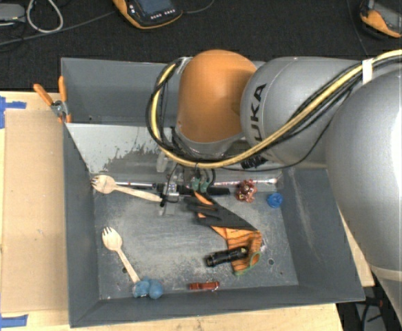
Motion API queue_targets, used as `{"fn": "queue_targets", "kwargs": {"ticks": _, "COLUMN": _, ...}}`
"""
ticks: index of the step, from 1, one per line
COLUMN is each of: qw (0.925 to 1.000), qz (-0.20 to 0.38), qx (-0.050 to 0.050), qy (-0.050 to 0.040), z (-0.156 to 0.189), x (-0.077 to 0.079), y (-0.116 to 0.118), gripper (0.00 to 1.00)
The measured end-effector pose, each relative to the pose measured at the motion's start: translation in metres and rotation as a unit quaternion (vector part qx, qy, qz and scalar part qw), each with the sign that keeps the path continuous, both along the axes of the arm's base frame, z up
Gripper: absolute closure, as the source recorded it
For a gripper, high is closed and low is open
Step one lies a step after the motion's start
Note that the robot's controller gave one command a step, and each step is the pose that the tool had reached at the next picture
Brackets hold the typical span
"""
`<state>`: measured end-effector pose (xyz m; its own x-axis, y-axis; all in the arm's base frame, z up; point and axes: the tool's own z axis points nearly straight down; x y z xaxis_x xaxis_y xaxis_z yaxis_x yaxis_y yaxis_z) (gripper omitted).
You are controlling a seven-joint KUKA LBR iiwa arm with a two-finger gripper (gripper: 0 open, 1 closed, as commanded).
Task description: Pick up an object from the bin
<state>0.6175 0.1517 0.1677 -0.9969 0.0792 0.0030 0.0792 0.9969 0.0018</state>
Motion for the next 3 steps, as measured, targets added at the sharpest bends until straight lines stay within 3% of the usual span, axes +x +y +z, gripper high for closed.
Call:
{"fn": "queue_targets", "kwargs": {"ticks": 1, "qw": 1.0000, "qz": 0.002, "qx": -0.001, "qy": -0.0003, "z": 0.036, "x": -0.004, "y": -0.043, "gripper": 0.00}}
{"fn": "queue_targets", "kwargs": {"ticks": 2, "qw": 0.9937, "qz": -0.112, "qx": -0.001, "qy": -0.0009, "z": 0.036, "x": -0.006, "y": -0.055, "gripper": 0.00}}
{"fn": "queue_targets", "kwargs": {"ticks": 3, "qw": 0.9941, "qz": -0.109, "qx": -0.001, "qy": -0.0025, "z": -0.020, "x": -0.003, "y": -0.095, "gripper": 0.00}}
